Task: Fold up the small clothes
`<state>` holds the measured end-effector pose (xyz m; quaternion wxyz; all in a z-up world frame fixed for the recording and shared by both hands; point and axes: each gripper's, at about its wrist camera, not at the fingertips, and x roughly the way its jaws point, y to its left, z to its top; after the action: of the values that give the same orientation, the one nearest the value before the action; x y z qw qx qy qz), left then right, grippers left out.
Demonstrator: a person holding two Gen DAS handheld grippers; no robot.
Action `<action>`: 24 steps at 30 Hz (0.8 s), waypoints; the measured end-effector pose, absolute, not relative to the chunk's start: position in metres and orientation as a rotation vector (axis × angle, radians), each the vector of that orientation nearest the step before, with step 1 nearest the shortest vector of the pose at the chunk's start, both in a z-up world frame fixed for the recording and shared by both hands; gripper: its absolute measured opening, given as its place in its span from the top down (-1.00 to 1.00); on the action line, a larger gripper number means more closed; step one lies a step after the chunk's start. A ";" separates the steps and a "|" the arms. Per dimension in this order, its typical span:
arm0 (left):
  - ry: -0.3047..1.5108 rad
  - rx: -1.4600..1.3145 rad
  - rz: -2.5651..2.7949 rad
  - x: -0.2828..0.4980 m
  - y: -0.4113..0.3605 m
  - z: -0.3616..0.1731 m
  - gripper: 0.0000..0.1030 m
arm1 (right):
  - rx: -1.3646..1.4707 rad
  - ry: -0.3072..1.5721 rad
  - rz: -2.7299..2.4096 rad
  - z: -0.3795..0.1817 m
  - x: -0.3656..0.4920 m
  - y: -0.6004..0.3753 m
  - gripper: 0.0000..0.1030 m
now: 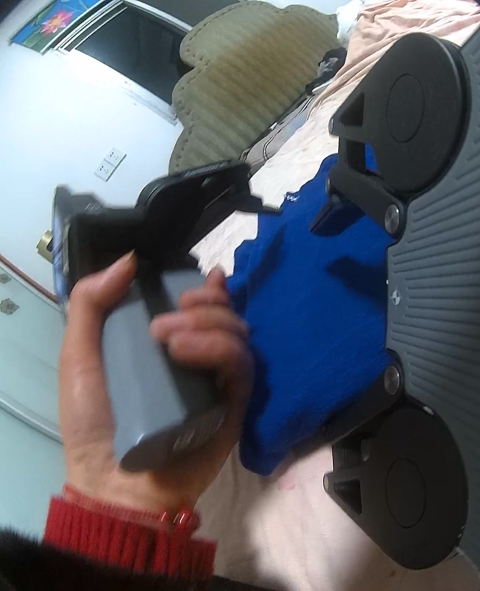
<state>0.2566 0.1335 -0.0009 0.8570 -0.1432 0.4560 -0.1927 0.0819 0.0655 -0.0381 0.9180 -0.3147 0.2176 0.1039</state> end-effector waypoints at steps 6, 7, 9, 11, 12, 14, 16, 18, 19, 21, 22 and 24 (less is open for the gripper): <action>0.944 -0.153 -0.328 0.257 0.112 0.002 0.51 | -0.691 0.486 0.255 -0.043 0.083 0.072 0.83; 0.943 -0.145 -0.318 0.256 0.111 0.003 0.54 | -0.695 0.488 0.261 -0.044 0.083 0.072 0.82; 0.939 -0.120 -0.302 0.253 0.108 0.005 0.69 | -0.676 0.492 0.278 -0.042 0.083 0.070 0.83; 0.936 -0.102 -0.280 0.250 0.104 0.010 0.72 | -0.619 0.497 0.301 -0.036 0.084 0.062 0.85; 0.934 -0.094 -0.271 0.248 0.102 0.013 0.74 | -0.582 0.499 0.312 -0.032 0.085 0.056 0.87; 0.919 -0.068 -0.255 0.242 0.098 0.022 0.75 | -0.522 0.504 0.326 -0.025 0.082 0.045 0.89; 0.897 -0.032 -0.241 0.236 0.092 0.030 0.75 | -0.503 0.492 0.325 -0.018 0.074 0.034 0.89; 0.877 -0.003 -0.232 0.229 0.084 0.039 0.75 | -0.494 0.469 0.319 -0.011 0.063 0.024 0.89; 0.872 0.005 -0.229 0.227 0.081 0.043 0.75 | -0.487 0.460 0.312 -0.007 0.059 0.018 0.89; 0.859 0.024 -0.220 0.221 0.073 0.050 0.75 | -0.465 0.445 0.298 -0.002 0.049 0.005 0.89; 0.855 0.029 -0.215 0.220 0.069 0.052 0.75 | -0.451 0.434 0.287 0.003 0.045 -0.002 0.89; 0.848 0.041 -0.205 0.216 0.061 0.057 0.75 | -0.426 0.414 0.263 0.010 0.040 -0.016 0.89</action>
<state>0.2159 0.0609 0.0573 0.9061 0.0200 0.4108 -0.0994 0.0402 -0.0157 0.0097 0.9477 -0.2094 0.2035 0.1291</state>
